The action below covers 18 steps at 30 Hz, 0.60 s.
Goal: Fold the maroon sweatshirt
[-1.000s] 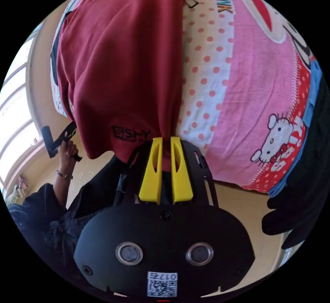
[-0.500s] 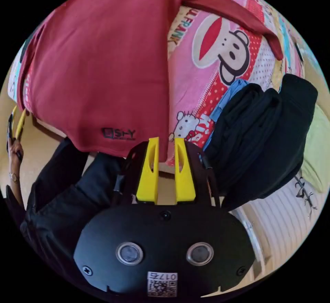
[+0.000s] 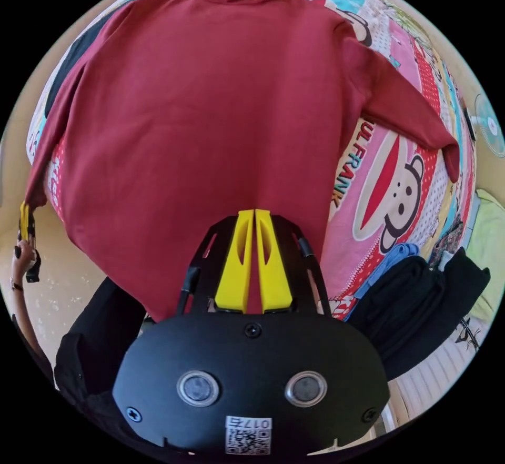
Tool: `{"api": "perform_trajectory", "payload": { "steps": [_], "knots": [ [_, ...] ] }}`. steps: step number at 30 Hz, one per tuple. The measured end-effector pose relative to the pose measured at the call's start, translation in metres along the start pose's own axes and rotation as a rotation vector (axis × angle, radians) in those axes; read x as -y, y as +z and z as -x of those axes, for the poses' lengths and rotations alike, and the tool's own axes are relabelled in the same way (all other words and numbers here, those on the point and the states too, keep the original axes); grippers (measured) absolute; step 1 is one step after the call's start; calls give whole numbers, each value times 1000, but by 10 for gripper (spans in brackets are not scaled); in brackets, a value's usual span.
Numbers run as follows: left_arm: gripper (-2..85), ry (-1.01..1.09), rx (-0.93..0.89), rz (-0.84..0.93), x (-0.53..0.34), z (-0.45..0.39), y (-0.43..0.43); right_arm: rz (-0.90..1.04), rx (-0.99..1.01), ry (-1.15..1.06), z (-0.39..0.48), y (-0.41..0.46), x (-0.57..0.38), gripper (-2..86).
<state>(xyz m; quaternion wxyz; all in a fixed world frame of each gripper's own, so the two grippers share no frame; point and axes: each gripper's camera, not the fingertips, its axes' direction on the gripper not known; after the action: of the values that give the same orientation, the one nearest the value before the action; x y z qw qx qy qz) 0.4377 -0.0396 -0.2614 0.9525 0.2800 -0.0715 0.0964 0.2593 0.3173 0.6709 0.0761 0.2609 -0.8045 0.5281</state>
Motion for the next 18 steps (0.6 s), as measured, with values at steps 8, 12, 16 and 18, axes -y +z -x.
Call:
{"api": "perform_trajectory", "payload": {
  "steps": [8, 12, 16, 18],
  "knots": [
    [29, 840, 73, 505, -133, -176, 179, -174, 29, 59, -8, 32, -32, 7],
    [32, 1178, 58, 852, -305, -155, 294, -193, -3, 20, -8, 54, -37, 8],
    [48, 1279, 255, 1240, -461, -3, 377, -213, -3, -38, -15, 76, -42, 9],
    [63, 1155, 330, 1363, -495, 78, 386, -203, 87, -27, -33, 88, -43, 10]
  ]
}}
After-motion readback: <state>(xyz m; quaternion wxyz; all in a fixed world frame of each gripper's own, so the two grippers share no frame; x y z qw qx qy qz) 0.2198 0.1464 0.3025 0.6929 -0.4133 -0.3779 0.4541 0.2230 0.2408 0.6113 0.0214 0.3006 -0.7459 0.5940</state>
